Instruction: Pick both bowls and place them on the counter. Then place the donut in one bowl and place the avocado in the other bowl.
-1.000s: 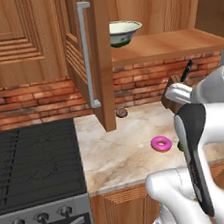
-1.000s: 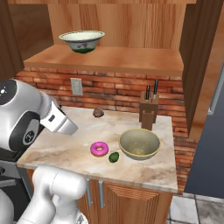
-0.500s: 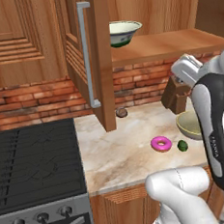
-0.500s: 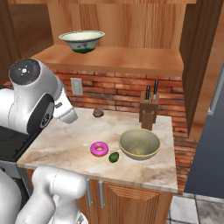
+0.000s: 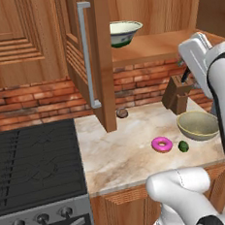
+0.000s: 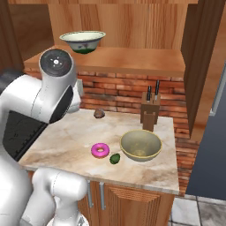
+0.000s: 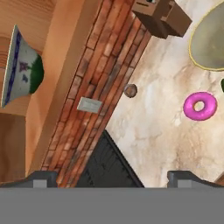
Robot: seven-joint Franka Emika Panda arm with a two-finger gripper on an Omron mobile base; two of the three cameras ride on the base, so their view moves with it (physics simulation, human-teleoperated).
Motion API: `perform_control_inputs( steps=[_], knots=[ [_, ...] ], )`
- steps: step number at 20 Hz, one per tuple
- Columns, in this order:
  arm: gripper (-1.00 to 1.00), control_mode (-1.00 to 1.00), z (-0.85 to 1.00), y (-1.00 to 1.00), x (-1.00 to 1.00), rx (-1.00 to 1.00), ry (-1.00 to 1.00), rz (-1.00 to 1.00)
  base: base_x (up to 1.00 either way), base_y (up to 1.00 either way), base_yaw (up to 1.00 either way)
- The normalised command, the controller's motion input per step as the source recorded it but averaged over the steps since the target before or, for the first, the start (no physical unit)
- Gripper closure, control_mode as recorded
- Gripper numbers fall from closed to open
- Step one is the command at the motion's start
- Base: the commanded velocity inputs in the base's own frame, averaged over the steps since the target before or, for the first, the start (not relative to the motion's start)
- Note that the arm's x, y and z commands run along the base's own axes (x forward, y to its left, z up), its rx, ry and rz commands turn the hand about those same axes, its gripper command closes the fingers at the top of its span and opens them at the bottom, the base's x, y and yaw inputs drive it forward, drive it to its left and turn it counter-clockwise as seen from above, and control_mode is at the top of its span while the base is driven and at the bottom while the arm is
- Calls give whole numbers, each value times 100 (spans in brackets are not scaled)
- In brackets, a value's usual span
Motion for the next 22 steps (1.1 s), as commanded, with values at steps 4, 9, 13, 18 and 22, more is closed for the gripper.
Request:
perform_control_inputs(
  steps=[4, 9, 13, 18, 22],
  knots=[
    [-100, -100, 34, 0, 35, 21, -6, 0, 0, 0, 0],
    [-100, -100, 35, 7, 42, 7, -7, 0, 0, 0, 0],
    [-100, -100, 12, 17, 39, -7, -10, 1, 0, 0, 0],
    [-100, -100, 25, 11, 47, -5, -10, 6, 0, 0, 0],
    [-100, -100, 29, 6, 53, 0, -4, 9, 0, 0, 0]
  ],
)
